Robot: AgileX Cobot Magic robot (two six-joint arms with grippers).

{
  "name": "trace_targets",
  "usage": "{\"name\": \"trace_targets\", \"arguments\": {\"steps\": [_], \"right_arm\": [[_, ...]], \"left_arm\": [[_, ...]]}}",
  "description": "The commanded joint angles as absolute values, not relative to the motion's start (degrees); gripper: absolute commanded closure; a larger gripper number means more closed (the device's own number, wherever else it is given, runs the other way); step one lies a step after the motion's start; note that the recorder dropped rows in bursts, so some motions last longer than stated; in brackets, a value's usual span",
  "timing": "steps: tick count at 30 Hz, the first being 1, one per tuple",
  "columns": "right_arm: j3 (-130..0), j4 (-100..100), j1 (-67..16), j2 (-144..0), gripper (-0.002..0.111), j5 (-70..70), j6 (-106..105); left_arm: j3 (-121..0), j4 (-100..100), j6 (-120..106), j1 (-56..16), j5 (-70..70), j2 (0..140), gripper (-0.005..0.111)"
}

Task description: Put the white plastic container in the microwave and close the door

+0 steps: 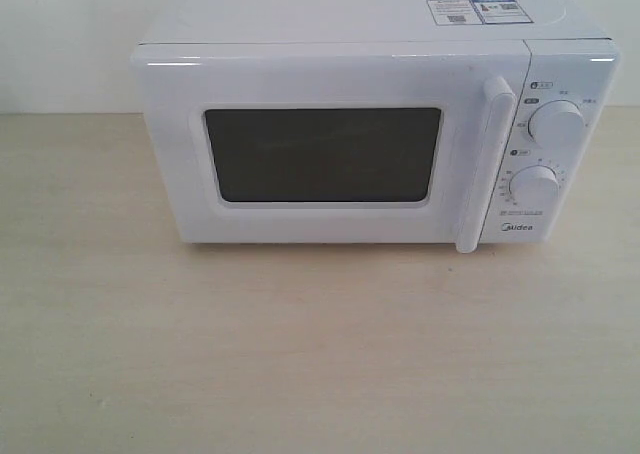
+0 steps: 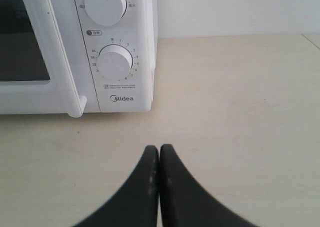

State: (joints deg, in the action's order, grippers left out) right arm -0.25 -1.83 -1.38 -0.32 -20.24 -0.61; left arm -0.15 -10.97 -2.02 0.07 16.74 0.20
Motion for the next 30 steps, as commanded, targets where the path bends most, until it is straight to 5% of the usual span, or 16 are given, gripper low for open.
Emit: {"name": "trace_targets", "arguments": {"steps": [1,30], "right_arm": [[0.0,-1.9,-1.2,0.0,0.108,-19.5,-0.4],[0.0,-1.9,-1.2,0.0,0.108,-19.5,-0.4]], "left_arm": [[0.0,-10.5,-5.7,0.4,17.1,0.0,0.102],[0.0,-11.0,-3.5,0.4,17.3,0.0,0.102]]}}
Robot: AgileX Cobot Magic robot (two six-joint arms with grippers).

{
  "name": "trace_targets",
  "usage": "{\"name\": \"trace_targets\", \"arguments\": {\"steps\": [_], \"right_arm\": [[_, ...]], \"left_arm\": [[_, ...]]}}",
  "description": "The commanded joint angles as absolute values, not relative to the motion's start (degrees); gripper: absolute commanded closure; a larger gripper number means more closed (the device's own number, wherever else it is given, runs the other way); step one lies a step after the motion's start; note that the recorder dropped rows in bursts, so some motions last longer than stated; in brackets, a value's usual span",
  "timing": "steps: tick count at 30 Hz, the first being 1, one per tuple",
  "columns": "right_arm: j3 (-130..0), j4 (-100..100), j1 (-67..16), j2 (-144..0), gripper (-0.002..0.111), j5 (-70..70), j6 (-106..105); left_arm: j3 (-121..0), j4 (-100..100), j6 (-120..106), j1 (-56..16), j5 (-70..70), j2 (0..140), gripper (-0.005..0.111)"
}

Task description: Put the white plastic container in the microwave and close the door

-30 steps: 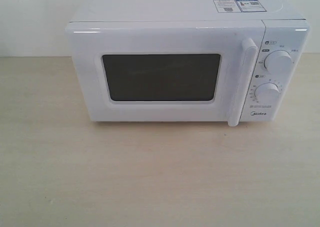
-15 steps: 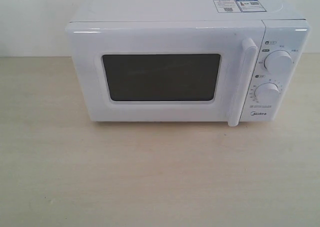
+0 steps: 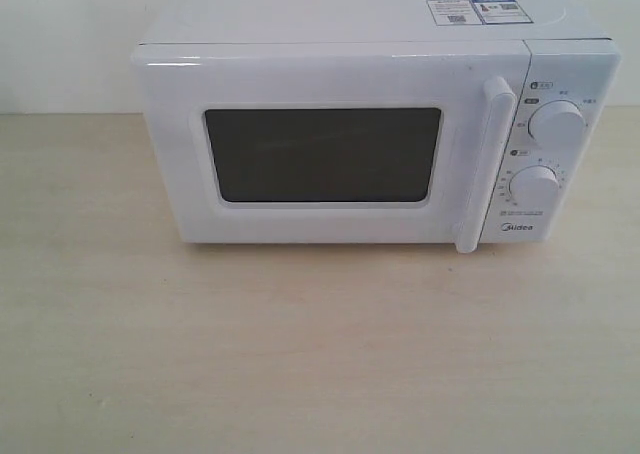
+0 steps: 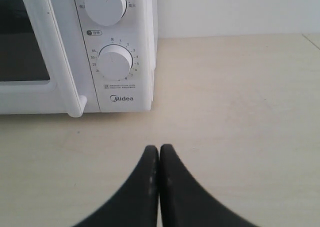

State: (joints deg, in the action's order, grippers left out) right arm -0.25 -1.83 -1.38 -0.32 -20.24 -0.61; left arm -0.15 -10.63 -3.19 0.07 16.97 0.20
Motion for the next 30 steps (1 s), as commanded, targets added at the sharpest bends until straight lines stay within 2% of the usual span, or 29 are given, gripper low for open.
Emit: {"name": "trace_targets", "arguments": {"steps": [1,30], "right_arm": [[0.0,-1.9,-1.2,0.0,0.108,-19.5,-0.4],[0.0,-1.9,-1.2,0.0,0.108,-19.5,-0.3]], "left_arm": [[0.0,-11.0,-3.5,0.4,17.5,0.0,0.102],[0.0,-9.4,-3.5,0.4,17.3,0.0,0.102]]}}
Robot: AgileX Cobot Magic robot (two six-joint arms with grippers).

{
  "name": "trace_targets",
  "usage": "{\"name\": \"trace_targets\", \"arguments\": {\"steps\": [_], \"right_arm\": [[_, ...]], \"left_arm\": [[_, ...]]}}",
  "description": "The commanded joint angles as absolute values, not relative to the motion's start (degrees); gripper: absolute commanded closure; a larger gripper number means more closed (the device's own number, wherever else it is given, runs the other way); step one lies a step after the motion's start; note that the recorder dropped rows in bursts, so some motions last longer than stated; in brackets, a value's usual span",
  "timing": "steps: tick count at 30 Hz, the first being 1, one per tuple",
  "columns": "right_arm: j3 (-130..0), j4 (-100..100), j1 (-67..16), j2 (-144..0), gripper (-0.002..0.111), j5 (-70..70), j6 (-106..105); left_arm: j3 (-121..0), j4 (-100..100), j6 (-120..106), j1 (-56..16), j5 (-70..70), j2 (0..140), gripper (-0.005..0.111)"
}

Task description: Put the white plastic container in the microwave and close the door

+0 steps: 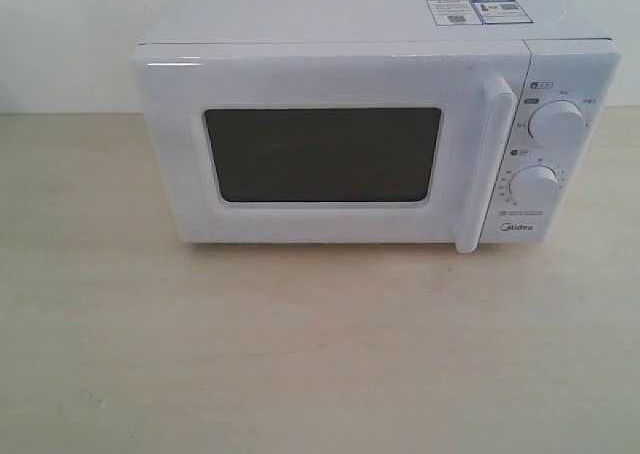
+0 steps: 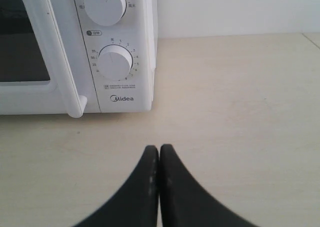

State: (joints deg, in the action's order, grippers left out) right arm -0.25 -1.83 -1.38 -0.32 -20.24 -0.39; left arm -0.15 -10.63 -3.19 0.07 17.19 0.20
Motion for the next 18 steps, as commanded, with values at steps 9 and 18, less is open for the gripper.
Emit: {"name": "trace_targets", "arguments": {"steps": [9,18], "right_arm": [[0.0,-1.9,-1.2,0.0,0.108,-19.9,-0.4],[0.0,-1.9,-1.2,0.0,0.108,-19.9,-0.3]], "left_arm": [[0.0,-3.0,-3.5,0.4,17.5,0.0,0.102],[0.0,-3.0,-3.5,0.4,17.5,0.0,0.102]]}}
